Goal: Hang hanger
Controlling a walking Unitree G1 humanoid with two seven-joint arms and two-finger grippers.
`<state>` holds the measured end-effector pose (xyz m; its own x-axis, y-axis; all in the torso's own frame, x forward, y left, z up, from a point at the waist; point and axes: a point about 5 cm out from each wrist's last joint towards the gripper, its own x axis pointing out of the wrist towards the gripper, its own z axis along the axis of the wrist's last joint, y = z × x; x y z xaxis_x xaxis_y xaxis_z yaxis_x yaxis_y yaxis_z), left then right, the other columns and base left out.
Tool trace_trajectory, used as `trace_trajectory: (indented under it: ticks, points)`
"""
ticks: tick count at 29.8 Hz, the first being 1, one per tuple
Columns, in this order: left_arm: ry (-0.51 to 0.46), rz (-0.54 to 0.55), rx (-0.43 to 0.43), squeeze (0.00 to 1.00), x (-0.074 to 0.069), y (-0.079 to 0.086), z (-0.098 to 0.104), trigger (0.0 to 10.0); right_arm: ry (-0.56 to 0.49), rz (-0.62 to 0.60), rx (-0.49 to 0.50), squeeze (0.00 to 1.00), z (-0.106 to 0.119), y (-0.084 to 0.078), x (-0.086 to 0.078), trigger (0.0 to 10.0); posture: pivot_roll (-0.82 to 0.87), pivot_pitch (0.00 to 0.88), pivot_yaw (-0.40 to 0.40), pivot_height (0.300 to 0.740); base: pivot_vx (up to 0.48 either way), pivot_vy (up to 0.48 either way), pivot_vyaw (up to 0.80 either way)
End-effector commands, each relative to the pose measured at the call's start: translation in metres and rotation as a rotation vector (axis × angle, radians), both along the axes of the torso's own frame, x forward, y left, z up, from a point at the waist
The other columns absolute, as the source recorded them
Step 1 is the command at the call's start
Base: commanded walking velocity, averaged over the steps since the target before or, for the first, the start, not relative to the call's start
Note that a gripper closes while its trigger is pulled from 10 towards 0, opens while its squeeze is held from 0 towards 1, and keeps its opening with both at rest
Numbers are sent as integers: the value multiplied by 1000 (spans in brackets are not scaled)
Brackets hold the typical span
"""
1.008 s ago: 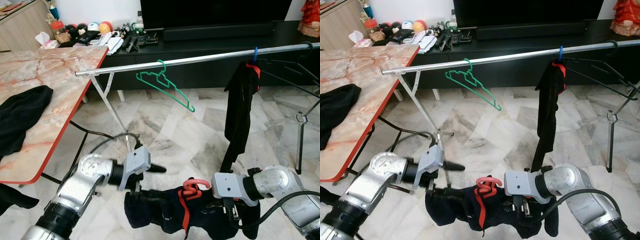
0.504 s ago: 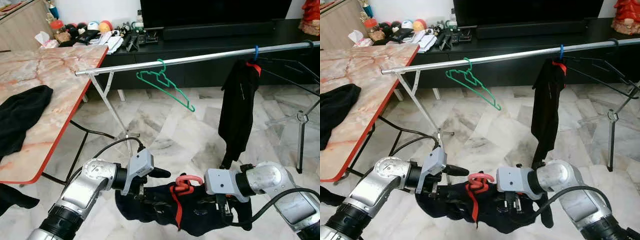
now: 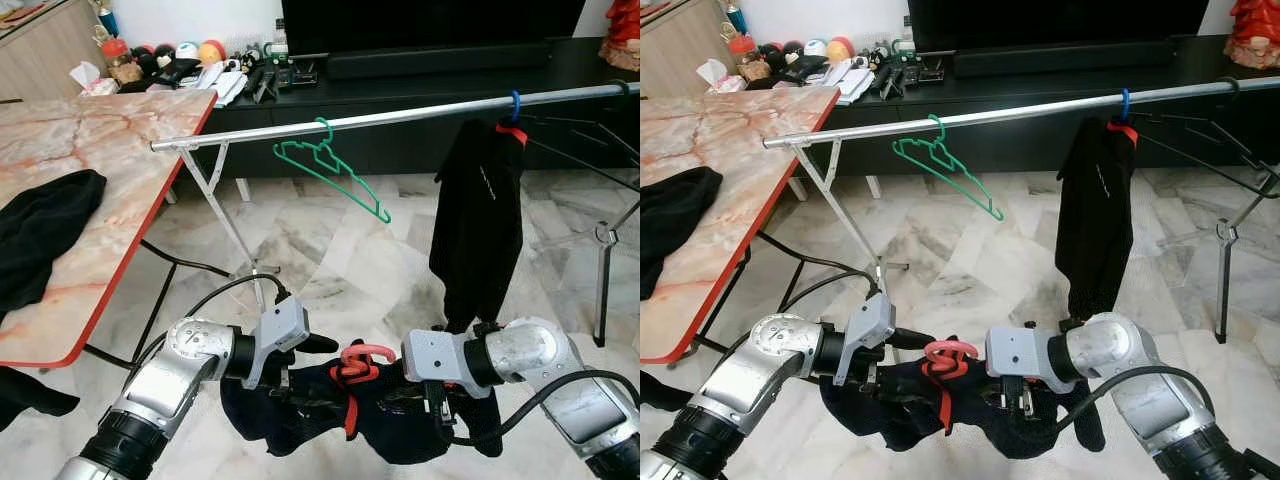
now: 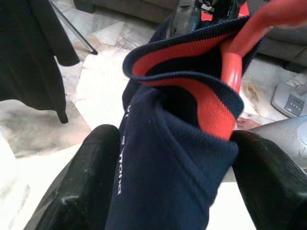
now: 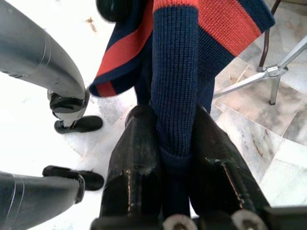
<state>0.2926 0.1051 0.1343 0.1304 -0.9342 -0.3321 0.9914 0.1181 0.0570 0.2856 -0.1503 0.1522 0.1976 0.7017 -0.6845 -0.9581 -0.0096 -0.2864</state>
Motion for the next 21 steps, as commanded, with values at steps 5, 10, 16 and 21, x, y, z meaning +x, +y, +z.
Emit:
trace_trajectory:
  ticks: [5, 10, 16, 21]
  points:
    - [3, -9, 23, 0, -2, -3, -3, 3686, -73, 23, 98, 0, 21, 15, 2, 0, -78, 153, 116, 740, 0, 0, 0]
    - [6, 0, 16, 0, -2, -3, -3, 0, -72, 21, 111, 0, 22, 17, 3, 0, -76, 153, 115, 740, 0, 0, 0]
    - [13, 3, 3, 0, -2, -4, -3, 0, -68, 15, 112, 0, 21, 16, 3, 0, -77, 154, 114, 740, 0, 0, 0]
    - [23, -20, -2, 0, -5, -4, -2, 0, -63, 10, 107, 0, 20, 15, 3, 0, -77, 153, 114, 740, 0, 0, 0]
